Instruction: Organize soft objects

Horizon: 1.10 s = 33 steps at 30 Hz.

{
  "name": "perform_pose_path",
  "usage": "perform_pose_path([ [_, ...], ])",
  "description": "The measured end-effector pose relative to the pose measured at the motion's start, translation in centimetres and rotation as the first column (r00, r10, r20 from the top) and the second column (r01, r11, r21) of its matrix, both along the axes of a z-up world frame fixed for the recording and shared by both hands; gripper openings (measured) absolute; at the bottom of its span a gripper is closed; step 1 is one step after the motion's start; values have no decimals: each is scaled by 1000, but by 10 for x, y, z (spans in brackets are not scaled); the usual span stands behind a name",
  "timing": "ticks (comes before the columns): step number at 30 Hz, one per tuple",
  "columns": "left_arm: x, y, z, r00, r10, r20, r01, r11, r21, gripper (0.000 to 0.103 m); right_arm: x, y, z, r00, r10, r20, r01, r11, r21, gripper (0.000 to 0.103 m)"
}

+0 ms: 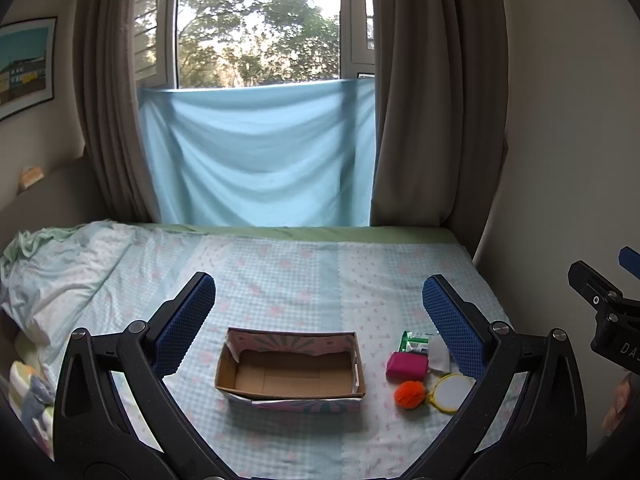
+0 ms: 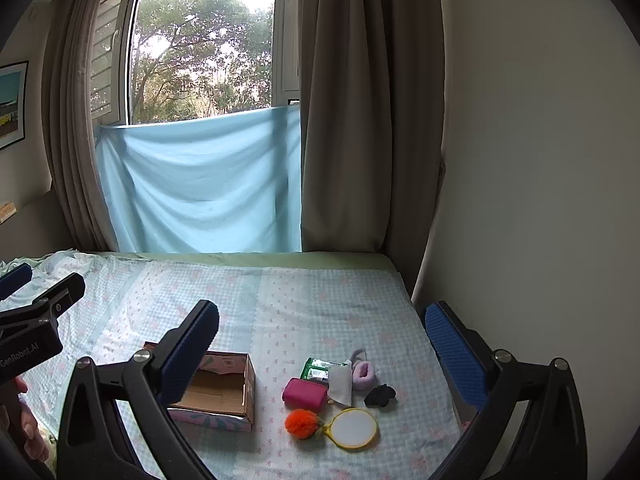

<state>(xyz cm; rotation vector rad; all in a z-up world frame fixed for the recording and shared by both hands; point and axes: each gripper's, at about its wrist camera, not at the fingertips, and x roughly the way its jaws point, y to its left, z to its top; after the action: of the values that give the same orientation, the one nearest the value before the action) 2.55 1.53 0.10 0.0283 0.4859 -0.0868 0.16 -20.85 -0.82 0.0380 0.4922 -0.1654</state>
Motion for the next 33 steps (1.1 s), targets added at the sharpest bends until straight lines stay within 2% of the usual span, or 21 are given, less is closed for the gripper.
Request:
perform_pose_path([
  [33,0,6,-2,1000,-14,-1,14,1000,-18,103,-4,4,-5,1000,-4,-7,4,1000,11,103],
])
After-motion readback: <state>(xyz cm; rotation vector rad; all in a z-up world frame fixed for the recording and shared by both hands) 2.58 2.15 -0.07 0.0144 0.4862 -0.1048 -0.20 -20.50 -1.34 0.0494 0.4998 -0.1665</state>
